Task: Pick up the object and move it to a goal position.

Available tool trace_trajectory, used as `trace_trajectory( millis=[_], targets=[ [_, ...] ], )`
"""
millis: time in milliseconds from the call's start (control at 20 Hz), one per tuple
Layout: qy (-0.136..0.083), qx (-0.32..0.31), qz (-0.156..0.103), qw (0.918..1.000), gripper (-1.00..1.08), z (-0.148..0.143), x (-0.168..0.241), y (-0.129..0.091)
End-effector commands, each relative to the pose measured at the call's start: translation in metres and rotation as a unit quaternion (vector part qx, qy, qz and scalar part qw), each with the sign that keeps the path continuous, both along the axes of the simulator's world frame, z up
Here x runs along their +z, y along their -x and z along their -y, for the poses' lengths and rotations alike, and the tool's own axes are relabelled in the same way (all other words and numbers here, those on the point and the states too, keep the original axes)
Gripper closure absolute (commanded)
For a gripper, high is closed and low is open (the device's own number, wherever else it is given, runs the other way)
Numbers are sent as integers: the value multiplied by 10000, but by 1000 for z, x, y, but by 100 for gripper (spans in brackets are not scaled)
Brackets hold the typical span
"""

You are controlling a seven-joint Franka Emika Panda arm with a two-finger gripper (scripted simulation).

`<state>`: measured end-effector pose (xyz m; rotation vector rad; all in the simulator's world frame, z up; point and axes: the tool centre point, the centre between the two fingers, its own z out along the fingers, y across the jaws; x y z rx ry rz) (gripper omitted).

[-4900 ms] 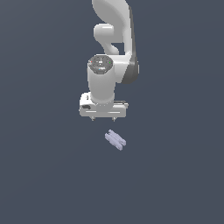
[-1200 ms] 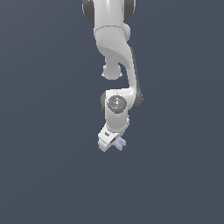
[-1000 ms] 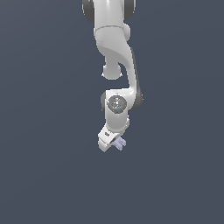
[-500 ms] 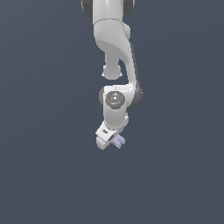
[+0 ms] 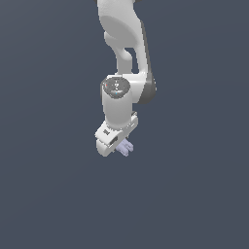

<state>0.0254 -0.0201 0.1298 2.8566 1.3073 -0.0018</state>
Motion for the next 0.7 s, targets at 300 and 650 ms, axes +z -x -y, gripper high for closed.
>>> trace_trajectory(
  millis=[300,650],
  targets=[
    [-5,3,5,10000,108,37,98,9],
    [-12,5,6,10000,108,67,178,15]
  ],
)
